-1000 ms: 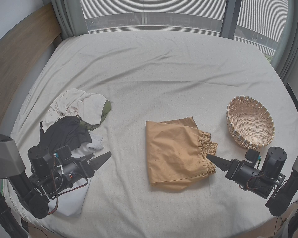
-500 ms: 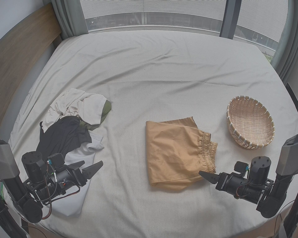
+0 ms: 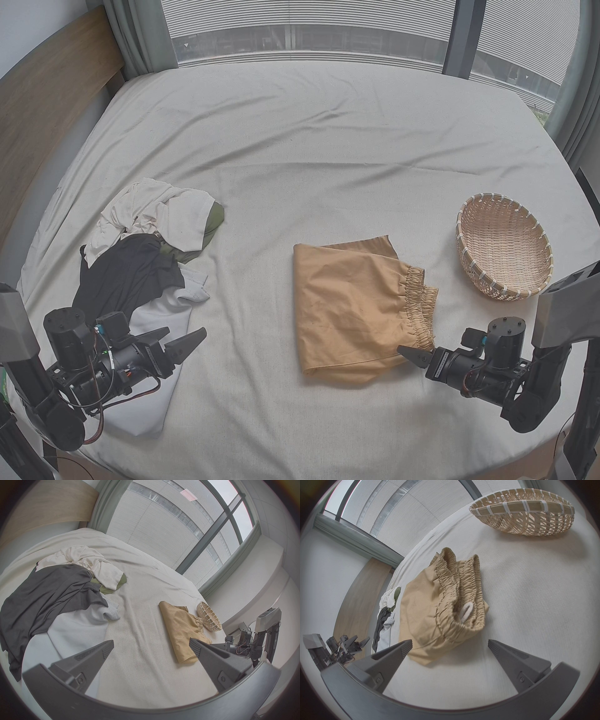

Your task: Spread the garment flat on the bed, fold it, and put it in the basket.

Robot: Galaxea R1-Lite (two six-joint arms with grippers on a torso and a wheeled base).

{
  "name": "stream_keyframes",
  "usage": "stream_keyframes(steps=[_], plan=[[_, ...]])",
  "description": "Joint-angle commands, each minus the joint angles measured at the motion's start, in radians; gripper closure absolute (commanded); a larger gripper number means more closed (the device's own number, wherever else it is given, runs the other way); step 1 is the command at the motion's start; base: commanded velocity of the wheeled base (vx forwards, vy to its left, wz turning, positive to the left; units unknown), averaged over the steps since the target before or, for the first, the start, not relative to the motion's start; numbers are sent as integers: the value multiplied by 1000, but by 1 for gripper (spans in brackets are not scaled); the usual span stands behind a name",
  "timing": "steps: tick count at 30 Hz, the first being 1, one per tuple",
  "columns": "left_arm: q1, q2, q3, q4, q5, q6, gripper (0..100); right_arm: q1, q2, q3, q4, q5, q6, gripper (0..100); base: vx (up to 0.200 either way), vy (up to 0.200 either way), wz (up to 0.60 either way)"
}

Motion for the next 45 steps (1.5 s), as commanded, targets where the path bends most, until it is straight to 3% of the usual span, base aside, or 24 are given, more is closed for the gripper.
stream_keyframes(steps=[1, 17, 18, 30, 34, 38, 45], plan=[[0, 3, 14, 0, 0, -1, 0, -13, 65, -53, 0, 0, 0, 0, 0, 0, 0], [5, 2, 14, -2, 0, -11, 0, -4, 104, -191, -1, -34, 0, 0, 0, 0, 0], [11, 6, 11, -2, 0, -10, 0, -3, 104, -191, -1, -34, 0, 100, 0, 0, 0], [31, 19, 13, -2, 0, -2, 0, 36, 17, -180, -1, -11, 2, 100, 0, 0, 0], [31, 14, 13, -2, 0, -1, 0, 82, -86, -160, 3, 22, -3, 100, 0, 0, 0], [29, 10, 16, -2, 1, 9, 0, 175, -213, -128, 5, 31, -11, 100, 0, 0, 0], [31, 3, 17, -2, 3, 38, 0, 240, -320, -134, 12, 51, -14, 100, 0, 0, 0]])
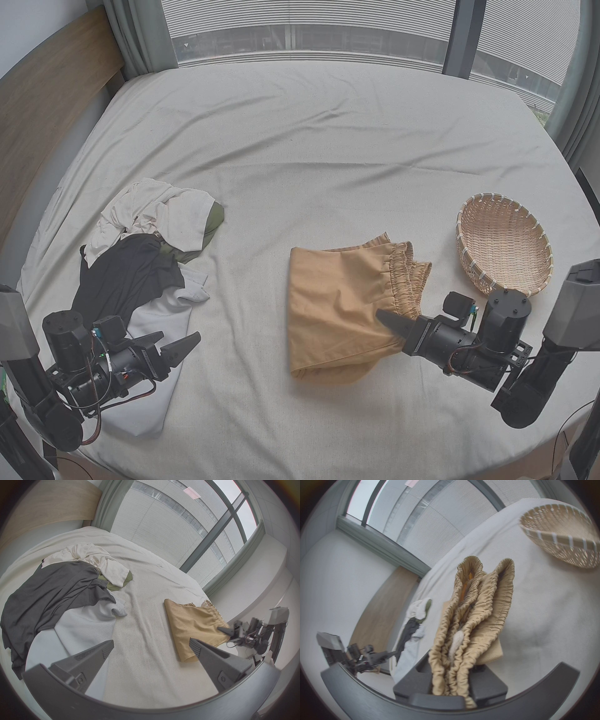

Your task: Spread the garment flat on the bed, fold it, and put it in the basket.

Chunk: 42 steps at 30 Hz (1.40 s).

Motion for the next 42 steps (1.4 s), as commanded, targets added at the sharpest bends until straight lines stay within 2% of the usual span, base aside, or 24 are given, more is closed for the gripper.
stream_keyframes(steps=[1, 19, 26, 35, 39, 42], plan=[[0, -6, -3, 0, 2, 9, 0, 59, -126, 0, 4, 11, -4, 100, 0, 0, 0], [-2, -5, -5, 0, 4, 8, 0, 62, -205, -79, 1, 28, -9, 100, 0, 0, 0], [-2, -5, -5, 0, 4, 8, 0, 28, -208, -109, 4, 26, -21, 100, 0, 0, 0], [-2, -2, 3, 0, 4, 3, 0, -88, -211, -175, 4, 26, -20, 100, 0, 0, 0], [-2, 4, 5, 0, 2, 3, 0, -170, -211, -200, 4, 26, -20, 100, 0, 0, 0], [-3, 6, 5, 0, 2, 3, 0, -259, -211, -234, 4, 28, -18, 100, 0, 0, 0]])
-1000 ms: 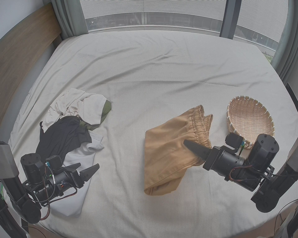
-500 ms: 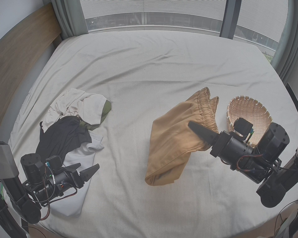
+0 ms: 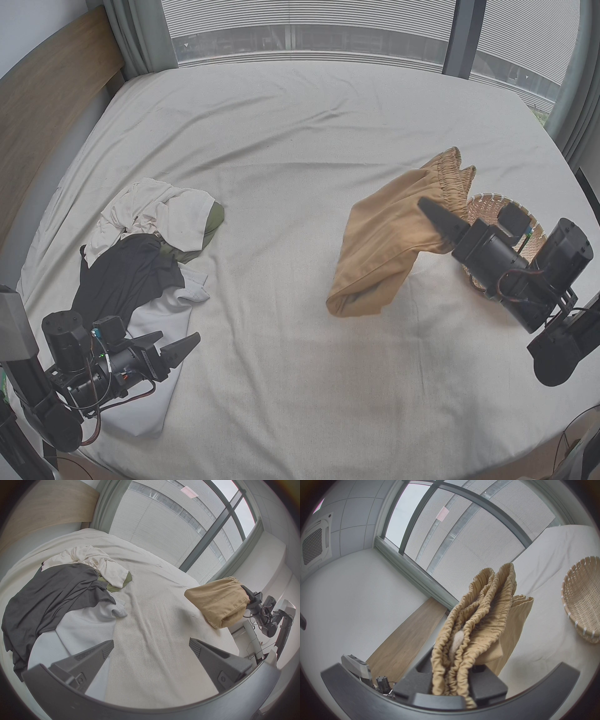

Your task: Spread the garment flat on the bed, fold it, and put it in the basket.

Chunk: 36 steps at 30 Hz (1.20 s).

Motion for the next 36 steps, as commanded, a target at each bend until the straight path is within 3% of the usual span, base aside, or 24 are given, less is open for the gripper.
stream_keyframes(steps=[1, 22, 36], plan=[[-3, 7, 2, -1, -1, 0, 0, -123, -2, -48, -1, 1, 2, 100, 0, 0, 0], [-6, 10, 11, -1, -1, -2, 0, -491, -60, -112, 73, 12, -1, 100, 0, 0, 0], [-9, 18, 19, -1, -4, 0, 0, -577, 34, -106, 75, 37, -52, 100, 0, 0, 0]])
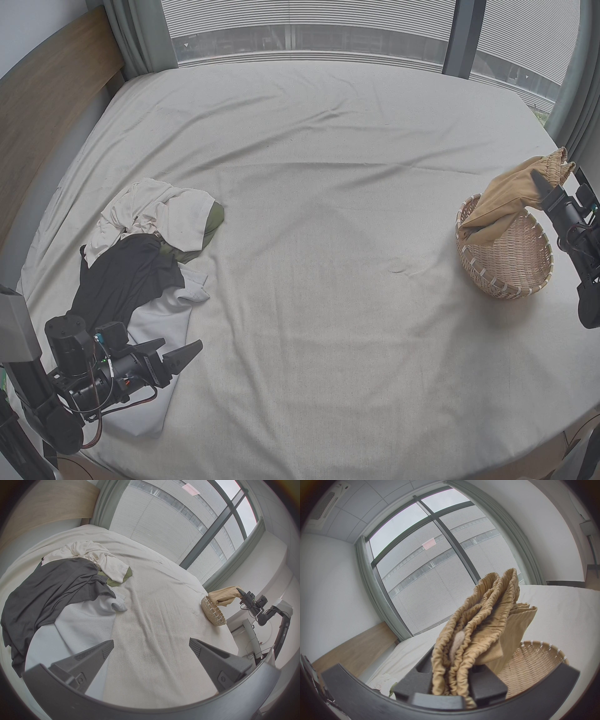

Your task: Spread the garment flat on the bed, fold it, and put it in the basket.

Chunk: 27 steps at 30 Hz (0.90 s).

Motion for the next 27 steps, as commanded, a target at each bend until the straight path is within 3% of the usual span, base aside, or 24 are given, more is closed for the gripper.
stream_keyframes(steps=[1, 10, 11, 18, 27], plan=[[-1, 3, 1, 0, 0, -1, 0, -8, 44, 5, -6, 1, -1, 100, 0, 0, 0], [2, 1, 3, 0, -1, -1, 0, -8, 52, 18, -9, 3, -1, 100, 0, 0, 0], [0, 1, 3, 0, 0, -1, 0, -10, 52, 24, -9, 9, -1, 0, 0, 0, 0], [0, 1, 3, 0, -1, -1, 0, -23, 43, 58, -22, 21, -7, 0, 0, 0, 0], [-4, -8, -5, 0, -1, -1, 0, 18, -203, 294, 4, 63, -202, 0, 0, 0, 0]])
